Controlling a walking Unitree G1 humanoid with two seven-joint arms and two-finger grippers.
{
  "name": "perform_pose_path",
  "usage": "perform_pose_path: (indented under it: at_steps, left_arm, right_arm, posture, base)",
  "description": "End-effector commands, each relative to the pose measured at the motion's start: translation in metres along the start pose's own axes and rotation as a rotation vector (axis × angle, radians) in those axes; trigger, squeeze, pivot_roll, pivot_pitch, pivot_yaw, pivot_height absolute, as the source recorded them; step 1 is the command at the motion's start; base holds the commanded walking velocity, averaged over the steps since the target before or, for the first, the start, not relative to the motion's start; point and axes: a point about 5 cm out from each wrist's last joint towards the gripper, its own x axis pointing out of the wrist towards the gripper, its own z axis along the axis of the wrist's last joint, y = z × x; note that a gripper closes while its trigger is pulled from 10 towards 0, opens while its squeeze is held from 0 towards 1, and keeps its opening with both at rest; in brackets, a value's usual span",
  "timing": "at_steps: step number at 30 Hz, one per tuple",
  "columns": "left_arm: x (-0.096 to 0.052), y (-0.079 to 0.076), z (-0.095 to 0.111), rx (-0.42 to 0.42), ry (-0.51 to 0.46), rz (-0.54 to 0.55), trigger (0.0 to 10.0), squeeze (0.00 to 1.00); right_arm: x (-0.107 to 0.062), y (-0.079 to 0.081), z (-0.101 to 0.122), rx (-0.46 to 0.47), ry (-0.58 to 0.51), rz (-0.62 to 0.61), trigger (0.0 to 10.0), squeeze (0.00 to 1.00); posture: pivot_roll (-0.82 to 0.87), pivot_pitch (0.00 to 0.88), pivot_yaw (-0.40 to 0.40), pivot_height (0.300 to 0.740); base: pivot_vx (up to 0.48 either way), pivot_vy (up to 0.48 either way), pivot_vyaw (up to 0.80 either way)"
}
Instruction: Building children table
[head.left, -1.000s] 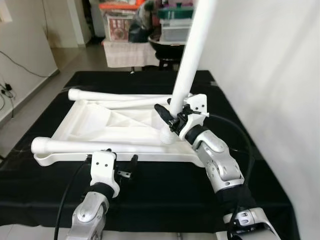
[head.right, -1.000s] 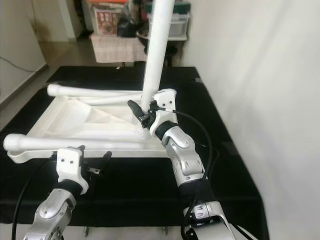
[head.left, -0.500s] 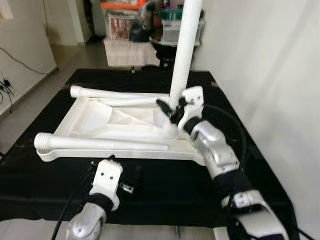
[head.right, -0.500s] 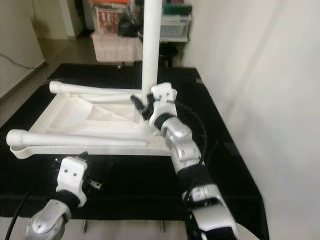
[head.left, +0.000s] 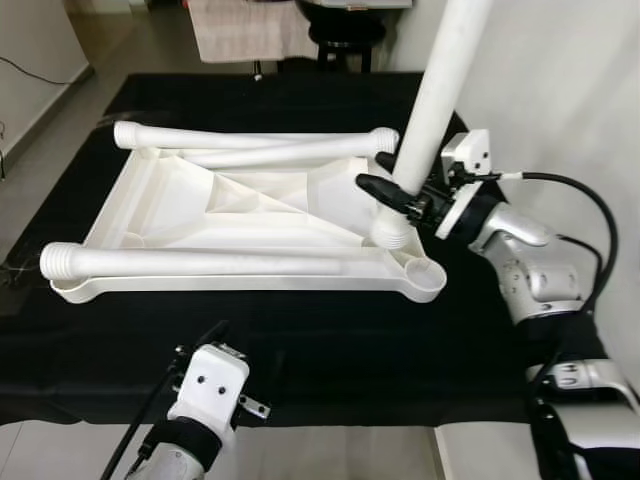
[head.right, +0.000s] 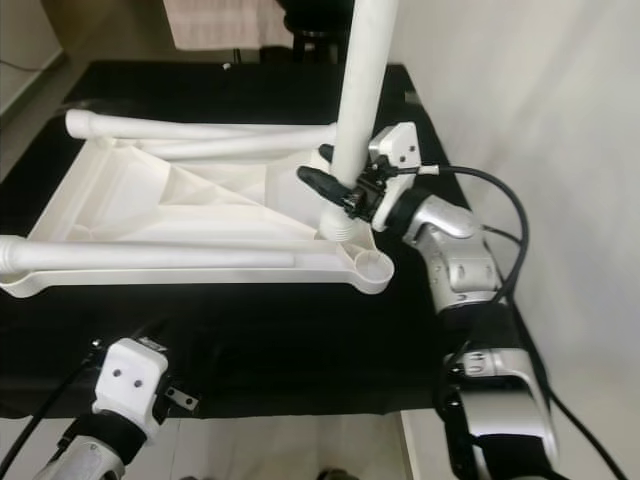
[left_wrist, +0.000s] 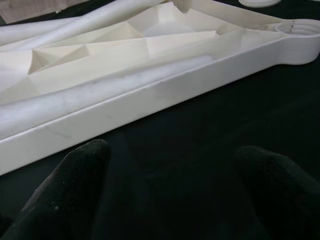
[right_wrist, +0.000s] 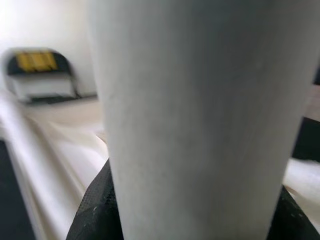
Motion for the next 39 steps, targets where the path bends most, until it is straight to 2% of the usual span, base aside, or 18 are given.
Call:
perform_pose_path:
  at_steps: [1, 2, 3, 4, 7, 10, 13, 18, 22, 23, 25, 26, 30, 32, 33, 34, 36, 39]
  left_arm:
    - [-0.004, -0.002, -0.001, 0.022, 0.027, -0.019, 10.0, 0.00]
    - [-0.006, -0.002, 0.000, 0.028, 0.030, -0.018, 10.0, 0.00]
    - [-0.006, -0.002, 0.000, 0.028, 0.030, -0.018, 10.0, 0.00]
    - [-0.007, -0.002, 0.000, 0.032, 0.031, -0.016, 10.0, 0.00]
    - [-0.008, -0.002, 0.001, 0.036, 0.036, -0.011, 10.0, 0.00]
    - [-0.009, -0.002, 0.001, 0.035, 0.038, -0.011, 10.0, 0.00]
    - [-0.009, -0.002, 0.002, 0.030, 0.040, -0.011, 10.0, 0.00]
    - [-0.010, -0.003, 0.003, 0.027, 0.043, -0.014, 10.0, 0.00]
    - [-0.009, -0.004, 0.003, 0.031, 0.043, -0.017, 10.0, 0.00]
    - [-0.009, -0.004, 0.003, 0.031, 0.043, -0.017, 10.0, 0.00]
    - [-0.009, -0.004, 0.004, 0.037, 0.042, -0.019, 10.0, 0.00]
    - [-0.009, -0.004, 0.004, 0.037, 0.042, -0.019, 10.0, 0.00]
    - [-0.009, -0.006, 0.005, 0.047, 0.038, -0.026, 10.0, 0.00]
    - [-0.009, -0.006, 0.006, 0.047, 0.038, -0.026, 10.0, 0.00]
    - [-0.009, -0.006, 0.006, 0.049, 0.038, -0.025, 10.0, 0.00]
    - [-0.009, -0.006, 0.006, 0.049, 0.038, -0.024, 10.0, 0.00]
    - [-0.008, -0.006, 0.006, 0.049, 0.039, -0.022, 10.0, 0.00]
    - [-0.008, -0.006, 0.005, 0.050, 0.039, -0.022, 10.0, 0.00]
  right_arm:
    - [-0.002, -0.007, 0.002, -0.075, 0.018, -0.052, 10.0, 0.00]
    - [-0.004, -0.015, 0.004, -0.159, 0.051, -0.118, 10.0, 0.00]
    - [-0.004, -0.015, 0.004, -0.159, 0.051, -0.118, 10.0, 0.00]
    - [-0.005, -0.019, 0.006, -0.213, 0.066, -0.154, 10.0, 0.00]
    - [-0.011, -0.028, 0.018, -0.286, 0.073, -0.212, 10.0, 0.00]
    - [-0.013, -0.031, 0.022, -0.297, 0.071, -0.226, 10.0, 0.00]
    - [-0.022, -0.045, 0.031, -0.308, 0.073, -0.293, 10.0, 0.00]
    - [-0.025, -0.047, 0.026, -0.315, 0.133, -0.256, 10.0, 0.00]
    - [-0.019, -0.015, 0.006, -0.251, 0.144, -0.093, 10.0, 0.00]
    - [-0.019, -0.015, 0.006, -0.251, 0.144, -0.093, 10.0, 0.00]
    - [-0.012, 0.005, 0.002, -0.177, 0.102, -0.043, 10.0, 0.00]
    - [-0.012, 0.005, 0.002, -0.177, 0.102, -0.043, 10.0, 0.00]
    - [0.002, 0.047, -0.004, -0.085, 0.051, 0.069, 10.0, 0.00]
    - [0.003, 0.051, -0.004, -0.072, 0.046, 0.079, 10.0, 0.00]
    - [0.009, 0.059, 0.003, 0.039, -0.029, 0.075, 10.0, 0.00]
    - [0.011, 0.059, 0.008, 0.107, -0.071, 0.052, 10.0, 0.00]
    - [0.013, 0.059, 0.013, 0.193, -0.117, 0.009, 10.0, 0.00]
    - [0.013, 0.058, 0.014, 0.224, -0.128, -0.019, 10.0, 0.00]
  posture:
    - [-0.07, 0.274, -0.024, 0.740]
    - [-0.07, 0.279, -0.021, 0.740]
    - [-0.07, 0.279, -0.021, 0.740]
    - [-0.07, 0.280, -0.022, 0.740]
    - [-0.08, 0.277, -0.022, 0.740]
    - [-0.08, 0.277, -0.022, 0.740]
    - [-0.09, 0.273, -0.023, 0.740]
    - [-0.09, 0.268, -0.026, 0.740]
    - [-0.10, 0.263, -0.032, 0.740]
    - [-0.10, 0.263, -0.032, 0.740]
    - [-0.10, 0.263, -0.032, 0.740]
    - [-0.10, 0.263, -0.032, 0.740]
    - [-0.10, 0.269, -0.037, 0.740]
    - [-0.10, 0.269, -0.037, 0.740]
    - [-0.10, 0.271, -0.040, 0.740]
    - [-0.11, 0.271, -0.043, 0.740]
    - [-0.11, 0.270, -0.045, 0.740]
    - [-0.11, 0.270, -0.044, 0.740]
  base:
    - [0.000, 0.000, 0.00]
    - [0.000, 0.000, 0.00]
    - [0.000, 0.000, 0.00]
    - [0.000, 0.000, 0.00]
    - [0.000, 0.000, 0.00]
    - [0.000, 0.000, 0.00]
    - [0.000, 0.000, 0.00]
    - [0.000, 0.000, 0.00]
    - [0.000, 0.000, 0.00]
    - [0.000, 0.000, 0.00]
    - [0.000, 0.000, 0.00]
    - [0.000, 0.000, 0.00]
    - [0.000, 0.000, 0.00]
    - [0.000, 0.000, 0.00]
    - [0.000, 0.000, 0.00]
    - [0.000, 0.000, 0.00]
    - [0.000, 0.000, 0.00]
    - [0.000, 0.000, 0.00]
